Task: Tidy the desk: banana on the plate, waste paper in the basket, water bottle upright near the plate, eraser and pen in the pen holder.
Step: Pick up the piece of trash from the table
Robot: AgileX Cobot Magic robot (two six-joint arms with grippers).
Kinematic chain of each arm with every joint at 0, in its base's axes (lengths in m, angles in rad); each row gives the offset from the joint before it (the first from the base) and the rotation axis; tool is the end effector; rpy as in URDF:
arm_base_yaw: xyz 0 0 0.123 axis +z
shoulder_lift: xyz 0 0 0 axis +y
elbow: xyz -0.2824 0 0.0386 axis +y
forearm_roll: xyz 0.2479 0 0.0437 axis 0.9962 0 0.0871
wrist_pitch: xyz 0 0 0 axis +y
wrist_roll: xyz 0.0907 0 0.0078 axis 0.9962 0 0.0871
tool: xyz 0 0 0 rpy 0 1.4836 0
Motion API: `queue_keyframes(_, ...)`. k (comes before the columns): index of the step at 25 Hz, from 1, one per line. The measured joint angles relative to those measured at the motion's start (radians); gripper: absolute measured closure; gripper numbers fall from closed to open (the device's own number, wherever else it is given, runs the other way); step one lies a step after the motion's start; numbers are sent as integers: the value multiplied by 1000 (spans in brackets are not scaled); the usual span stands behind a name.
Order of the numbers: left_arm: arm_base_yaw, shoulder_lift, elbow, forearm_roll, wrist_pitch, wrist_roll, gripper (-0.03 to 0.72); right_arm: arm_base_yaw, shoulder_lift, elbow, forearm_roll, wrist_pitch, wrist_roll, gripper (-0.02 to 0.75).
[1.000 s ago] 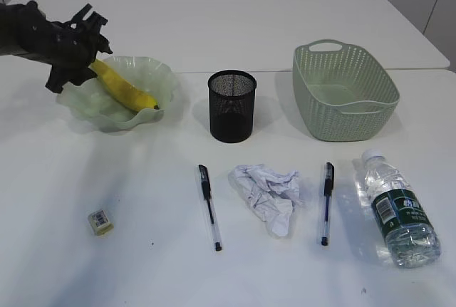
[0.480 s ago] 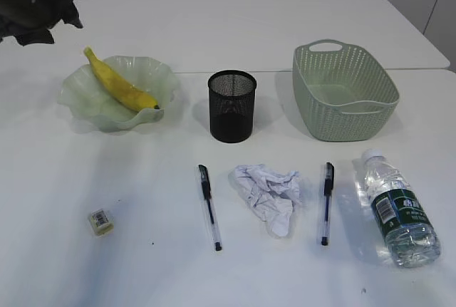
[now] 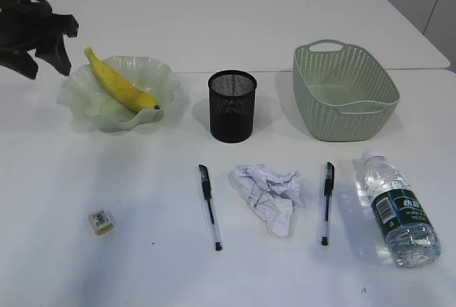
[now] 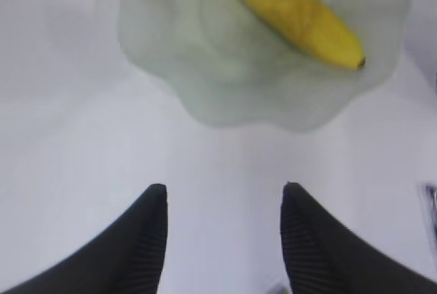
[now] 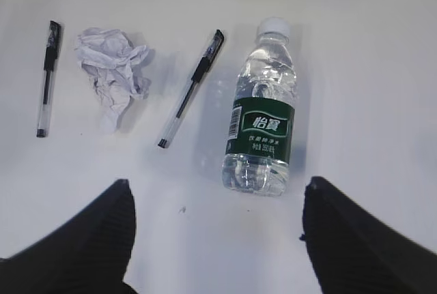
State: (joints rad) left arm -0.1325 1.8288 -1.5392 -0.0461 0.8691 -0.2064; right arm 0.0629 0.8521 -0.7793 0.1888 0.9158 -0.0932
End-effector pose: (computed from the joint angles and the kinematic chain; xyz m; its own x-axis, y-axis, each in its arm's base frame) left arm 0.3990 -0.0564 0.2774 -0.8806 -0.1185 -0.4587 -0.0589 0.9881 -0.1422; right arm 0.1488 0.0230 0.3163 -0.7806 -0.0267 -0.6245 -0.1377 0.9819 0.1301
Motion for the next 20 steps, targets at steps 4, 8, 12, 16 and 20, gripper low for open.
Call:
queue_keyframes(4, 0, -2, 0, -26, 156, 101, 328, 0, 0, 0, 0, 24, 0, 170)
queue_keyframes(8, -2, -29, 0, -28, 234, 141, 334, 0, 0, 0, 0, 45, 0, 169)
queue_keyframes(12, -2, -83, 0, -29, 254, 161, 338, 0, 0, 0, 0, 60, 0, 170)
queue_keyframes(16, -2, -138, 0, -41, 277, 175, 339, 0, 0, -1, 0, 89, 0, 170)
queue_keyframes(20, -2, -188, 24, -57, 301, 185, 346, 0, 0, -2, 8, 97, 0, 170)
